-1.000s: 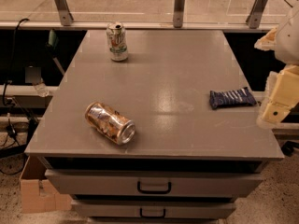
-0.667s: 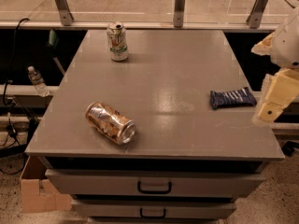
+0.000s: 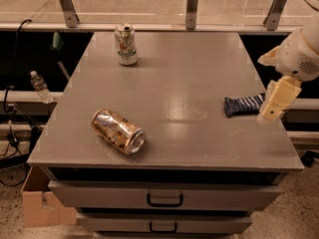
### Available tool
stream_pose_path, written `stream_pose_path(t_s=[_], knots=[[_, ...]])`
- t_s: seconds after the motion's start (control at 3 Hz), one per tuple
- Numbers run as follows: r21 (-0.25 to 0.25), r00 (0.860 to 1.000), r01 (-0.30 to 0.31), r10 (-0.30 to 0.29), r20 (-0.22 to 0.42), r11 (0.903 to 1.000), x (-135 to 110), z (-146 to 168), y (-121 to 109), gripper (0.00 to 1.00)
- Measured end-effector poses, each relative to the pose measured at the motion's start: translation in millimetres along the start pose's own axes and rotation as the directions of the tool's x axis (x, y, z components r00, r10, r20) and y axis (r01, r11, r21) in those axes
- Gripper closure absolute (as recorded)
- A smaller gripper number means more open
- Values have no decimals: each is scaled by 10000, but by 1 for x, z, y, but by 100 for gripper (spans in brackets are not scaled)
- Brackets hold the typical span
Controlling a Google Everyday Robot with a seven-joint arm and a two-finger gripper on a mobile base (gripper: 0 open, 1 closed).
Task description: Move rxbar blueberry near 7up can
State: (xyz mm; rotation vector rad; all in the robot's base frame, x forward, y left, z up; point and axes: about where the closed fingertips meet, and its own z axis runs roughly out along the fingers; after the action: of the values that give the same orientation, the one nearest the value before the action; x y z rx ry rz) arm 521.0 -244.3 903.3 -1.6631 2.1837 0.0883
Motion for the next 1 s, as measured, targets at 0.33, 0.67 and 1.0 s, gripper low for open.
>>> stream_pose_path(t_s=[0.33,0.67,1.0], knots=[[-177,9996,124,-120,273,9998,8,34,-19,0],[-296,9993,199,-189,334,9994,19,64,-29,0],[-442,9993,165,-150,352,9989,26,86,-33,17]])
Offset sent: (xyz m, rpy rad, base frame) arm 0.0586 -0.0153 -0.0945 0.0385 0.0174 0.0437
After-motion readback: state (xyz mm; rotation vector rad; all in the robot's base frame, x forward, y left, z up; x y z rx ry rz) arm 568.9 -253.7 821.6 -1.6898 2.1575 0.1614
